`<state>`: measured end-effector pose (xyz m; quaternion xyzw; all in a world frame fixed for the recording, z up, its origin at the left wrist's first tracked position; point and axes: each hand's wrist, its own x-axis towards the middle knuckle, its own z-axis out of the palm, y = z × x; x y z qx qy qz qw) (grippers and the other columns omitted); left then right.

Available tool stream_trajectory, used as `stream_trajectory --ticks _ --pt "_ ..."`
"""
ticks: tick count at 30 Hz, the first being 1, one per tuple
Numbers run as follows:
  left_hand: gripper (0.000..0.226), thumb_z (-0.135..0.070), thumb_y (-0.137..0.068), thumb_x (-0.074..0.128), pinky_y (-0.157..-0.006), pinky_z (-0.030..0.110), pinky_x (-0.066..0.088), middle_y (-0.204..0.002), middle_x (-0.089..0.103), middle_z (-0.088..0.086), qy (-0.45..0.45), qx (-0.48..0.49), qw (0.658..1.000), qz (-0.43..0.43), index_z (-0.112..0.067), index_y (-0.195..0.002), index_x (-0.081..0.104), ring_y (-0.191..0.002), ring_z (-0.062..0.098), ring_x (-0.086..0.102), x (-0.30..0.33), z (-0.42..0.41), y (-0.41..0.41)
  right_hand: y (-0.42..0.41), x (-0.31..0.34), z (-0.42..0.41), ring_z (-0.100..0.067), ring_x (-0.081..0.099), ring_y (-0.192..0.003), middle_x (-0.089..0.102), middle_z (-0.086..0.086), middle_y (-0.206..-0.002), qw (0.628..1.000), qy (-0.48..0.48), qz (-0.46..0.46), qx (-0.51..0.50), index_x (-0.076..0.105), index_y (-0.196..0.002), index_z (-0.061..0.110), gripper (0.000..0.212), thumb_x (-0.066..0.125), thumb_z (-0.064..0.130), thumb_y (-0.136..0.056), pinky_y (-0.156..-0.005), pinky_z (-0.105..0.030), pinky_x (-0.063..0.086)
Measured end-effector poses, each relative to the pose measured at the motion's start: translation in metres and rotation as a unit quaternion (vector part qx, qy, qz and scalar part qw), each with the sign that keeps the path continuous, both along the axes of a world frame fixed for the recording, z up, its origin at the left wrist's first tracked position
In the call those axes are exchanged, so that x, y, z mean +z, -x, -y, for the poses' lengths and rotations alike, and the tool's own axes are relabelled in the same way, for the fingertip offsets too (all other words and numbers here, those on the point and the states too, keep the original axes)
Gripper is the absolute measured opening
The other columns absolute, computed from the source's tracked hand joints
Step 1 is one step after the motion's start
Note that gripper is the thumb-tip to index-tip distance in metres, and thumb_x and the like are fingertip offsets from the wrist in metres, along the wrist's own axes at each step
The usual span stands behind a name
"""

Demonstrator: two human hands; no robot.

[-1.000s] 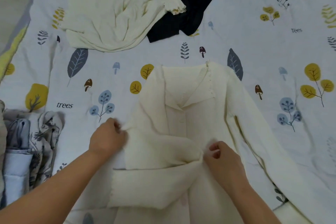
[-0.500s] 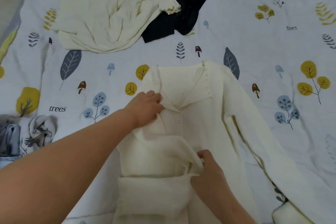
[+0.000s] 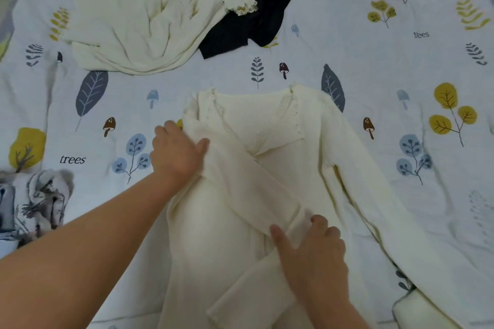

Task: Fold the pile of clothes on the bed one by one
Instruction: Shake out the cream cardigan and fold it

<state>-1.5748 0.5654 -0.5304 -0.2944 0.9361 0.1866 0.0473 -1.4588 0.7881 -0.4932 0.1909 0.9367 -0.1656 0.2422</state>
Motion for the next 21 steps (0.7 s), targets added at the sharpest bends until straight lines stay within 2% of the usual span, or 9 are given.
stream_trajectory --ticks 4,8,10,12,13,15,17,18,21 --pt "0.064 -0.045 -0.082 0.063 -0.083 0.042 0.041 -0.118 0.050 0.020 -0.061 0.012 0.995 0.078 -0.001 -0.121 0.038 -0.107 0.039 0.052 -0.010 0.002 -0.011 -0.012 -0.006 0.029 -0.021 0.045 -0.115 0.044 -0.002 -0.124 0.981 0.015 0.004 0.193 0.022 -0.137 0.027 0.058 0.039 0.055 -0.089 -0.089 -0.031 0.042" --pt "0.031 -0.015 -0.088 0.057 -0.069 0.036 0.034 -0.102 0.057 0.024 -0.075 -0.064 0.994 0.056 0.000 -0.110 0.041 -0.093 0.037 0.053 -0.011 0.019 -0.014 -0.019 -0.001 0.032 -0.024 0.050 -0.118 0.053 -0.006 -0.126 0.939 0.047 0.135 0.312 0.043 -0.124 0.022 0.039 0.042 0.046 -0.094 -0.092 -0.033 0.041" --pt "0.017 -0.007 -0.088 0.053 -0.067 0.037 0.034 -0.091 0.057 0.022 -0.076 -0.083 0.993 0.027 -0.003 -0.099 0.040 -0.089 0.038 0.054 -0.010 0.029 -0.014 -0.020 0.008 0.021 -0.020 0.050 -0.115 0.054 -0.005 -0.122 0.948 0.077 0.131 0.280 0.054 -0.113 0.024 0.041 0.040 0.055 -0.092 -0.090 -0.031 0.041" --pt "0.014 -0.004 -0.088 0.051 -0.068 0.040 0.036 -0.085 0.055 0.019 -0.076 -0.073 0.994 -0.002 -0.007 -0.091 0.038 -0.085 0.039 0.055 -0.008 0.037 -0.012 -0.021 0.022 0.004 -0.010 0.057 -0.090 0.062 0.008 -0.092 0.964 0.150 0.108 0.191 0.063 -0.082 0.035 0.035 0.043 0.064 -0.085 -0.074 -0.025 0.041" --pt "0.013 -0.004 -0.088 0.051 -0.068 0.040 0.037 -0.086 0.056 0.020 -0.077 -0.065 0.995 -0.009 -0.007 -0.090 0.038 -0.085 0.038 0.055 -0.007 0.040 -0.011 -0.020 0.029 -0.007 0.000 0.054 -0.069 0.060 0.011 -0.069 0.969 0.192 0.092 0.122 0.059 -0.064 0.038 0.030 0.051 0.063 -0.079 -0.064 -0.018 0.038" --pt "0.012 -0.006 -0.089 0.052 -0.069 0.040 0.037 -0.093 0.059 0.023 -0.071 -0.064 0.995 0.003 -0.006 -0.092 0.041 -0.085 0.036 0.054 -0.005 0.042 -0.010 -0.020 0.034 -0.033 -0.001 0.045 -0.046 0.051 0.013 -0.045 0.971 0.231 0.066 0.012 0.050 -0.045 0.031 0.033 0.071 0.040 -0.069 -0.054 -0.014 0.036" --pt "0.022 -0.011 -0.088 0.057 -0.072 0.041 0.038 -0.103 0.056 0.025 -0.031 -0.068 0.997 0.029 -0.001 -0.104 0.044 -0.090 0.039 0.053 -0.002 0.038 -0.011 -0.024 0.032 -0.061 -0.003 0.041 -0.044 0.048 0.009 -0.044 0.969 0.228 0.065 -0.066 0.046 -0.052 0.028 0.034 0.073 0.013 -0.068 -0.053 -0.014 0.036" --pt "0.033 -0.012 -0.086 0.060 -0.075 0.044 0.039 -0.109 0.052 0.027 0.002 -0.071 0.997 0.026 0.001 -0.112 0.044 -0.094 0.042 0.052 -0.001 0.035 -0.012 -0.026 0.029 -0.071 -0.006 0.045 -0.051 0.052 0.009 -0.053 0.972 0.207 0.082 -0.072 0.049 -0.068 0.025 0.026 0.068 0.008 -0.070 -0.057 -0.016 0.037" --pt "0.047 -0.007 -0.080 0.064 -0.079 0.053 0.041 -0.120 0.045 0.034 0.111 -0.173 0.977 -0.051 0.005 -0.122 0.046 -0.099 0.048 0.049 0.004 0.019 -0.016 -0.035 0.014 -0.087 -0.013 0.054 -0.079 0.055 0.009 -0.087 0.984 0.103 0.139 -0.031 0.037 -0.100 0.027 0.031 0.054 0.010 -0.081 -0.069 -0.023 0.039"
